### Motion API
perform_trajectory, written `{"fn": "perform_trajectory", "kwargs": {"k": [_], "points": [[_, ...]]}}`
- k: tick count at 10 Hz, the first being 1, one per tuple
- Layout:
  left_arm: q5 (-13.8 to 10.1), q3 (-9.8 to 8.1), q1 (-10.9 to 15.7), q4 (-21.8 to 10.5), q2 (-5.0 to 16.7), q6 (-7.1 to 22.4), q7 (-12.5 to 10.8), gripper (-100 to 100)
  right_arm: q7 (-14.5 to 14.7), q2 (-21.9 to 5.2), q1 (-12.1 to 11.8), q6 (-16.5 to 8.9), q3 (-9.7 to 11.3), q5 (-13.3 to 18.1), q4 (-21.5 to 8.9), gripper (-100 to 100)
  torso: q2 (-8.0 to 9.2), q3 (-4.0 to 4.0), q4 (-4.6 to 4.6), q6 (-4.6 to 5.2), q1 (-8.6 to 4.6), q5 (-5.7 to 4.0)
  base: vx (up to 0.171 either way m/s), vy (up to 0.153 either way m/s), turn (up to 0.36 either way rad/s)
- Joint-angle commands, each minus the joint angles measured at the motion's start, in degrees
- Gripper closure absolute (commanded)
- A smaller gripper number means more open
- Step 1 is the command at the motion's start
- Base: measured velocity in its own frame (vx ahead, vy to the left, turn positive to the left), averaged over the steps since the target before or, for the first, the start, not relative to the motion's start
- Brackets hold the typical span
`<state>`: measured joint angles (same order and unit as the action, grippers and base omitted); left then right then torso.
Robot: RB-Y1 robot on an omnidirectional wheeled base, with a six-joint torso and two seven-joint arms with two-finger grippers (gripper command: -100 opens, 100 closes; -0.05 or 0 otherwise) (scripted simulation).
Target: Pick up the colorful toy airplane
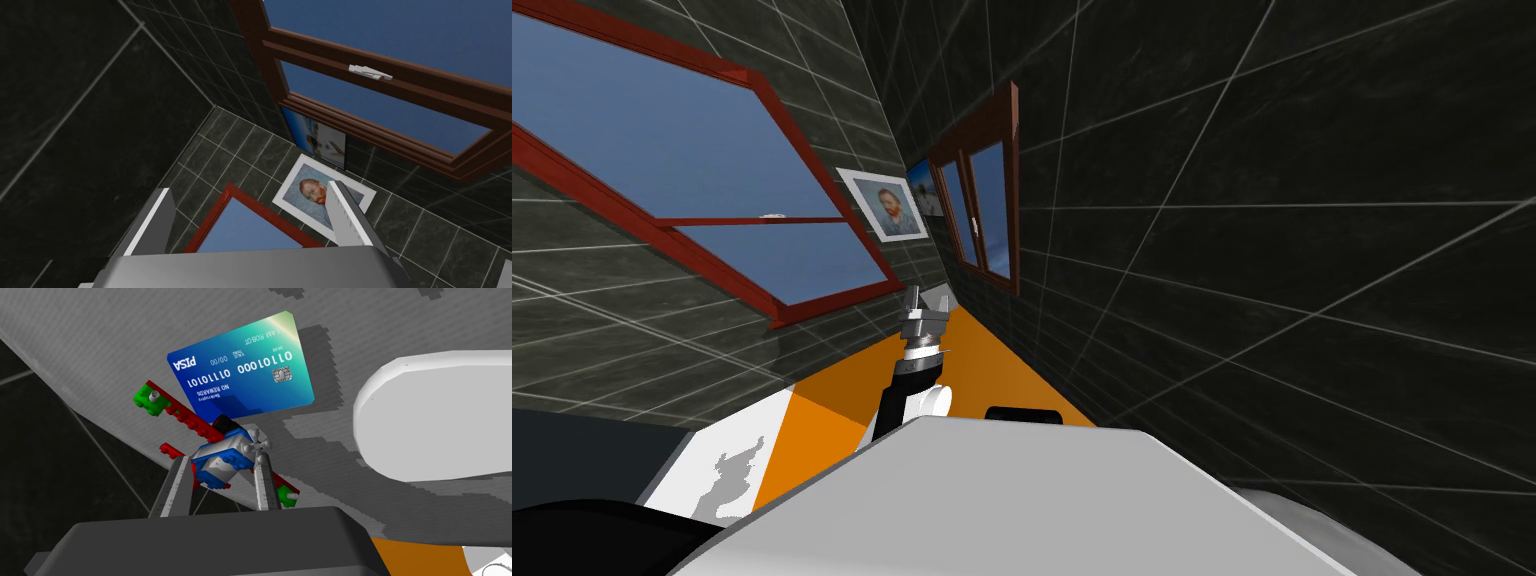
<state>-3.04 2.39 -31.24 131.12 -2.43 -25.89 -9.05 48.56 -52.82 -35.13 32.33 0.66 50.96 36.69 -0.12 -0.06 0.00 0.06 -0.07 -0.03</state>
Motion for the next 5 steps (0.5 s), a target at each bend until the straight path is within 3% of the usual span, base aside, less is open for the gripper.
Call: {"fn": "perform_trajectory", "kwargs": {"k": [1, 2, 4, 5], "points": [[0.00, 0.00, 0.00, 0.00, 0.00, 0.00, 0.00, 0, 0.00, 0.00, 0.00, 0.00, 0.00, 0.00, 0.00, 0, 0.00, 0.00, 0.00, 0.00, 0.00, 0.00, 0.000, 0.000, 0.000], [0.00, 0.00, 0.00, 0.00, 0.00, 0.00, 0.00, 0, -0.10, -1.71, -0.94, 1.83, -0.70, -0.07, 0.06, 100, 0.00, 0.00, 0.00, 0.00, 0.00, 0.00, 0.015, 0.046, -0.075], [0.00, 0.00, 0.00, 0.00, -0.01, 0.00, 0.00, 0, -0.52, -1.75, -1.15, 1.39, -0.62, -0.07, 0.52, 100, -0.05, -0.04, -0.03, 0.02, 0.27, 0.07, 0.014, 0.045, -0.048], [0.00, 0.00, 0.00, 0.00, 0.00, 0.00, 0.00, 0, -0.43, -1.80, -1.15, 1.64, -0.67, -0.08, 0.36, 0, -0.04, -0.03, -0.02, -0.02, 0.17, 0.04, 0.000, 0.006, -0.001]]}}
